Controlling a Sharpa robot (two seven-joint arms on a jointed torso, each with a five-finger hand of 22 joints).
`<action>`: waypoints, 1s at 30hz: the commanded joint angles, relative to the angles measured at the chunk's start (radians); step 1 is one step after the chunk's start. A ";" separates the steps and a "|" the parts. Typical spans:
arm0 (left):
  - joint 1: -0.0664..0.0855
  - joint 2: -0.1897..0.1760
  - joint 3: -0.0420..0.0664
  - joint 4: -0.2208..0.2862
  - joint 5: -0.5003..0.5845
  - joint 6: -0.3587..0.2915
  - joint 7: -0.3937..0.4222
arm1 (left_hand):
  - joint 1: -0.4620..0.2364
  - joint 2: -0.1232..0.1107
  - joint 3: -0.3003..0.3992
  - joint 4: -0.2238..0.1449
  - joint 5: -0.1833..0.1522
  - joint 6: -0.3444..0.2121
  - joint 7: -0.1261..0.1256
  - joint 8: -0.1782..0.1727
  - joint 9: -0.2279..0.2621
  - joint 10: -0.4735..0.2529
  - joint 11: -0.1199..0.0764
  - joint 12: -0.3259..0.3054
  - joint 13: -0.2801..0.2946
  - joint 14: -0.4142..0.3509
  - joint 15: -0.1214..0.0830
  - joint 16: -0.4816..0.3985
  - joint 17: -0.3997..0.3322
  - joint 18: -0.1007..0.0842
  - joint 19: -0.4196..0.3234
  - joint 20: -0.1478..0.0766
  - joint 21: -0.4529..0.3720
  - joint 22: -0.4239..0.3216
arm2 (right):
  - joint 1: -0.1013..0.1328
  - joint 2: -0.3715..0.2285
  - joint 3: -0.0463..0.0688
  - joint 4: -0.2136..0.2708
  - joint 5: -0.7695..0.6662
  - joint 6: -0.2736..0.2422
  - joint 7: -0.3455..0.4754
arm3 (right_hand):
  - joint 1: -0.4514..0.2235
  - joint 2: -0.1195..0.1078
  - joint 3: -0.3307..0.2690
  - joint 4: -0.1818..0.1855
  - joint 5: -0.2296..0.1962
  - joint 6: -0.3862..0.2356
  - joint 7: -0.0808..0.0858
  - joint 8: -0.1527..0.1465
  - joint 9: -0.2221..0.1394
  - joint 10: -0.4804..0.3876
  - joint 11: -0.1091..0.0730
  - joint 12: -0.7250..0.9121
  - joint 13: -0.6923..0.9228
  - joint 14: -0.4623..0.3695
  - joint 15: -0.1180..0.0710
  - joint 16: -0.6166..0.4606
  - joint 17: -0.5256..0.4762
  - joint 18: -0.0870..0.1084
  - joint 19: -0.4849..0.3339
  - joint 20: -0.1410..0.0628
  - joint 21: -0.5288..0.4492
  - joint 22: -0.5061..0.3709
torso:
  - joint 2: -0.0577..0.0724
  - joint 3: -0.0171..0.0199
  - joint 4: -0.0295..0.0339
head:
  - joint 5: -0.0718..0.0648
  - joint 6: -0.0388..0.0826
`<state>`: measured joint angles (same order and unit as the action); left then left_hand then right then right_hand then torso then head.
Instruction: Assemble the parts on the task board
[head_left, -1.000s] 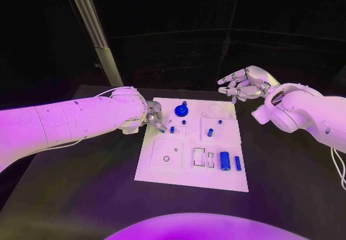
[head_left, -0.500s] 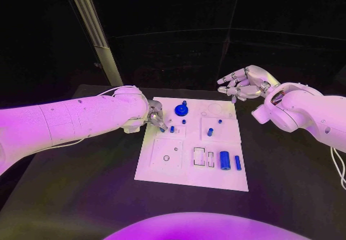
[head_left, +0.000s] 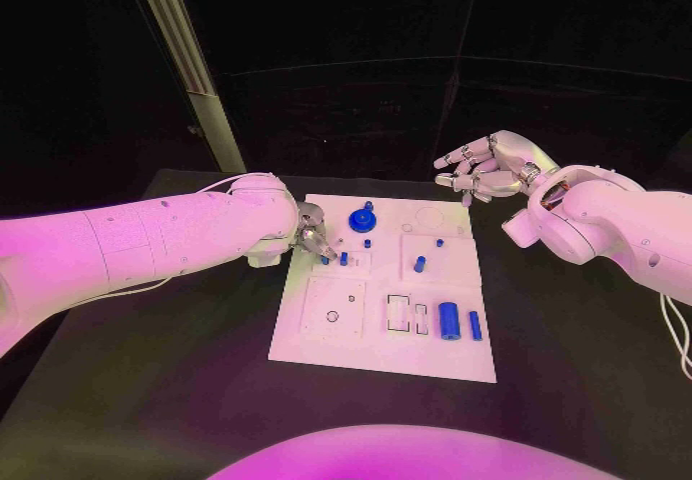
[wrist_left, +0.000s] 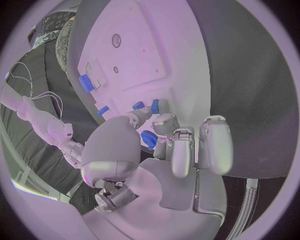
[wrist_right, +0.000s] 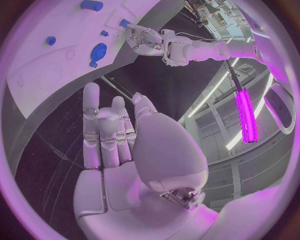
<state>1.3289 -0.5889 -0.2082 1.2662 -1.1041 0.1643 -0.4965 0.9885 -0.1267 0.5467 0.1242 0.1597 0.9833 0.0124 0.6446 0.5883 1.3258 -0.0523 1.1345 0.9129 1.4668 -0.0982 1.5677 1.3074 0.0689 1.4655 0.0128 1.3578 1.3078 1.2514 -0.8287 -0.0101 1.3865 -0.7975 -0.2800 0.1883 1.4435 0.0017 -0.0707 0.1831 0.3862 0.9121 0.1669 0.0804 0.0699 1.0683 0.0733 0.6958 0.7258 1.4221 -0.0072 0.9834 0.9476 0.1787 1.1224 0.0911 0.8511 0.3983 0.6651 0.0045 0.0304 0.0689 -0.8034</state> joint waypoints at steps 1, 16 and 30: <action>0.000 0.002 -0.001 -0.005 0.010 0.018 -0.014 | -0.022 -0.003 -0.015 0.017 0.000 0.005 0.004 0.004 0.001 -0.003 0.002 -0.001 -0.005 0.104 -0.006 0.003 0.263 -0.013 0.032 -0.007 0.002 0.042 | 0.002 0.000 0.001 0.002 0.001 0.005 0.006 | 0.005 0.003 0.001 0.006 0.004 -0.007 -0.003 0.006 0.001 -0.009 -0.001 0.004 -0.002 -0.006 0.000 -0.007 -0.003 0.005 0.001 0.006 -0.004 -0.002 | 0.000 0.0001 0.0008 | 0.000 0.000; 0.000 -0.016 0.000 0.001 0.053 -0.044 -0.004 | -0.072 -0.036 -0.220 0.091 -0.005 -0.027 0.017 -0.017 0.001 -0.060 0.012 -0.062 -0.089 0.104 -0.002 0.003 0.263 -0.008 0.025 -0.005 -0.021 0.027 | 0.002 0.001 0.001 0.005 -0.015 0.008 0.004 | 0.005 0.003 0.001 0.009 0.004 -0.012 -0.001 0.005 0.001 -0.018 0.001 0.002 -0.006 -0.015 0.002 -0.024 -0.016 0.005 -0.002 0.008 -0.010 -0.005 | -0.001 -0.0009 0.0023 | -0.003 0.005; 0.010 -0.070 0.000 0.043 0.245 -0.260 0.179 | 0.038 0.013 -0.404 0.154 0.002 -0.160 0.087 -0.125 -0.080 -0.262 0.076 -0.249 -0.316 0.087 0.049 -0.032 0.203 0.020 -0.024 0.038 -0.156 -0.089 | 0.002 0.002 0.000 0.000 -0.026 0.018 -0.001 | 0.006 0.002 0.002 0.011 0.005 -0.016 0.001 0.005 0.001 -0.026 0.003 0.000 -0.010 -0.024 0.004 -0.042 -0.029 0.005 -0.006 0.010 -0.017 -0.008 | -0.001 -0.0010 0.0018 | -0.006 0.013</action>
<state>1.3354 -0.6581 -0.2087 1.3051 -0.9485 0.0027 -0.4147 1.0200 -0.1121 0.1443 0.2789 0.1596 0.8271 0.1017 0.5209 0.5093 1.0651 0.0233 0.8860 0.5972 1.4666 -0.0546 1.5361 1.3074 0.0789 1.4432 0.0518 1.2030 1.2193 1.2515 -0.8269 -0.0102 1.3867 -0.8163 -0.2718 0.1859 1.4436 0.0017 -0.0706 0.1885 0.3862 0.9052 0.1671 0.0804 0.0699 1.0503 0.0768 0.6958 0.7165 1.4039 -0.0037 0.9435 0.9194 0.1787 1.1187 0.0948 0.8389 0.3911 0.6643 0.0035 0.0324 0.0653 -0.7915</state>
